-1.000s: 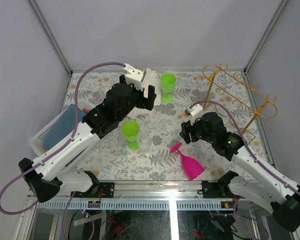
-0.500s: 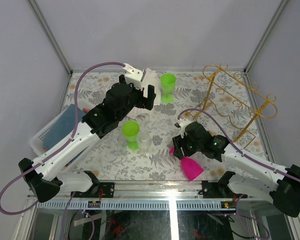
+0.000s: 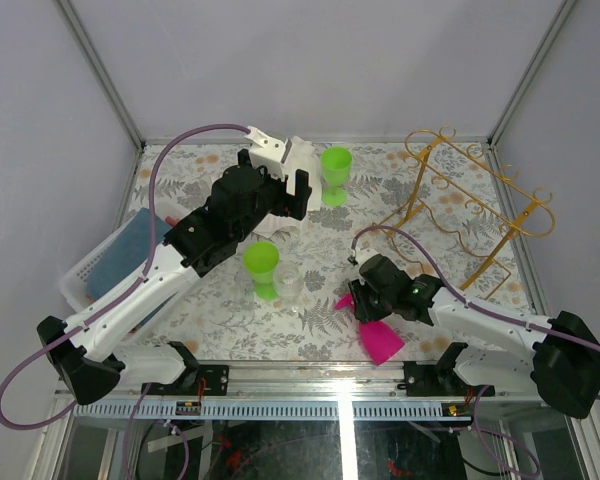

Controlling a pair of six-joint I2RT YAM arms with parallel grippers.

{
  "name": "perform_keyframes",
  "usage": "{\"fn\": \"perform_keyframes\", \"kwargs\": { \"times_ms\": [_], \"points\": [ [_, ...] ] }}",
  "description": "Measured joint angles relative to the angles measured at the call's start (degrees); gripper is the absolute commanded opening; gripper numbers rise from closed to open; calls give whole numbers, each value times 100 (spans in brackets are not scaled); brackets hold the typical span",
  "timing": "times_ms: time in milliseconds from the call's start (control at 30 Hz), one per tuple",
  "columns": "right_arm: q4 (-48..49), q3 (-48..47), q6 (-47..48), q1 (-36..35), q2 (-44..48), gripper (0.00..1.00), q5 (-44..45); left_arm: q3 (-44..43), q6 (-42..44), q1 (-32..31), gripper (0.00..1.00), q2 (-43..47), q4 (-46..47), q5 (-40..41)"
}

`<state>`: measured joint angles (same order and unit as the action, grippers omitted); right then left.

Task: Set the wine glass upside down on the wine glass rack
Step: Turn the wine glass upside down at the wine rack.

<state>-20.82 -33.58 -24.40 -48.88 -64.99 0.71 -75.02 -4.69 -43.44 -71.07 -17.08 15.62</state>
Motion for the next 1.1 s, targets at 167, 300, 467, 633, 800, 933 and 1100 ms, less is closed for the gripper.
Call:
{"fn": "perform_keyframes", "kwargs": {
  "times_ms": [167, 300, 467, 633, 800, 933, 1100],
  "points": [
    [-35, 4, -28, -20, 0, 38, 31, 0, 0, 0, 86, 0, 0, 2],
    [35, 52, -28, -22, -13, 32, 28, 0, 0, 2, 86, 0, -2, 0],
    [205, 90, -68, -24, -166, 22, 13, 0, 0, 7, 86, 0, -2, 0],
    [317, 90, -66, -28, -186, 0, 20, 0, 0, 7, 86, 0, 0, 0],
    [295, 140, -68, -33, 50, 0, 118, 0, 0, 7, 86, 0, 0, 0],
    [328, 157, 37, -37, 485, 0, 219, 0, 0, 7, 86, 0, 0, 0],
    [636, 181, 332, -44, 1051, 0, 424, 0, 0, 7, 86, 0, 0, 0]
  ]
}}
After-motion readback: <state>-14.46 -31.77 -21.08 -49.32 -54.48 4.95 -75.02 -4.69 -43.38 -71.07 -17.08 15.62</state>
